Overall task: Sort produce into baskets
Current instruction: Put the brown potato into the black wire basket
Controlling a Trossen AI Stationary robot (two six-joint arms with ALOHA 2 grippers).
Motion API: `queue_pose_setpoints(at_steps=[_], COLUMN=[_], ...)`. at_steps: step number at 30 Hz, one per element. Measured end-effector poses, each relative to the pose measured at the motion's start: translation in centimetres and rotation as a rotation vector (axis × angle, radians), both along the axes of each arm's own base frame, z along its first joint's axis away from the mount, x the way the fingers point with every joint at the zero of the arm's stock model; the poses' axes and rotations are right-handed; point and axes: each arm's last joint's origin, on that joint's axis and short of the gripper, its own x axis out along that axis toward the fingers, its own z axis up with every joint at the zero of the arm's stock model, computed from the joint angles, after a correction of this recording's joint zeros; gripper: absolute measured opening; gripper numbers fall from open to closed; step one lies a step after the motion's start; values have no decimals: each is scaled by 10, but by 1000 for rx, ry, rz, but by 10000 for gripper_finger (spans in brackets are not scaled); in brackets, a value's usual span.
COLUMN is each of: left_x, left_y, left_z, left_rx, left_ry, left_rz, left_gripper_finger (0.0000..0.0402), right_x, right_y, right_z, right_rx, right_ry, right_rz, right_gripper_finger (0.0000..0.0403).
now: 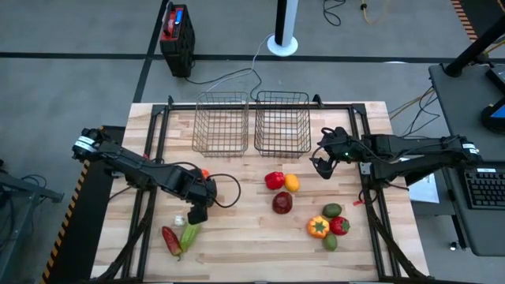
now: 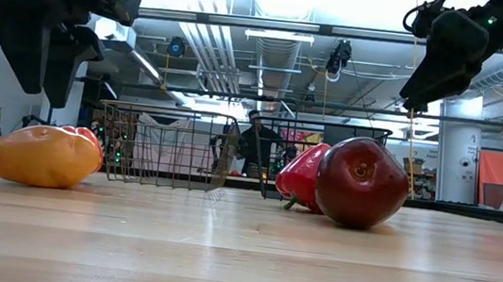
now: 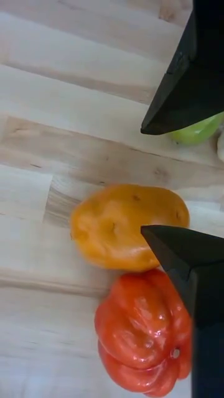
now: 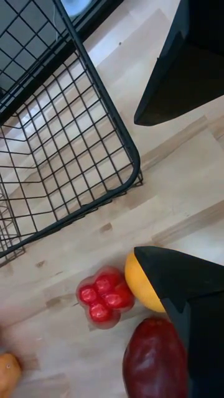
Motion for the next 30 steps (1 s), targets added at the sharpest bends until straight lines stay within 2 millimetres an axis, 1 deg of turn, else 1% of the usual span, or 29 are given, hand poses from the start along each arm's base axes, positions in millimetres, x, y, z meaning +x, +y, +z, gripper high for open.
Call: queue_pose_setpoints(at_steps=[8, 17, 21, 25, 30], left_x=[0, 1, 2, 2, 2], left_y=[-1, 0, -1, 0, 1], left_z=[0, -1, -1, -1, -1], left_rx=[-12, 18, 6, 28, 66], left_ry=[6, -2, -7, -15, -28], left_rz=[-59, -54, -30, 0, 20], left_gripper_finger=[240, 308, 326, 329, 322], right_x=[0, 0, 0, 0, 0], right_y=[0, 0, 0, 0, 0], right_z=[0, 0, 0, -1, -2], right_rx=[1, 0, 1, 1, 1], right_ry=[-1, 0, 1, 4, 5], right_rz=[-1, 0, -1, -1, 0], right_gripper_finger=[325, 325, 325, 325, 325])
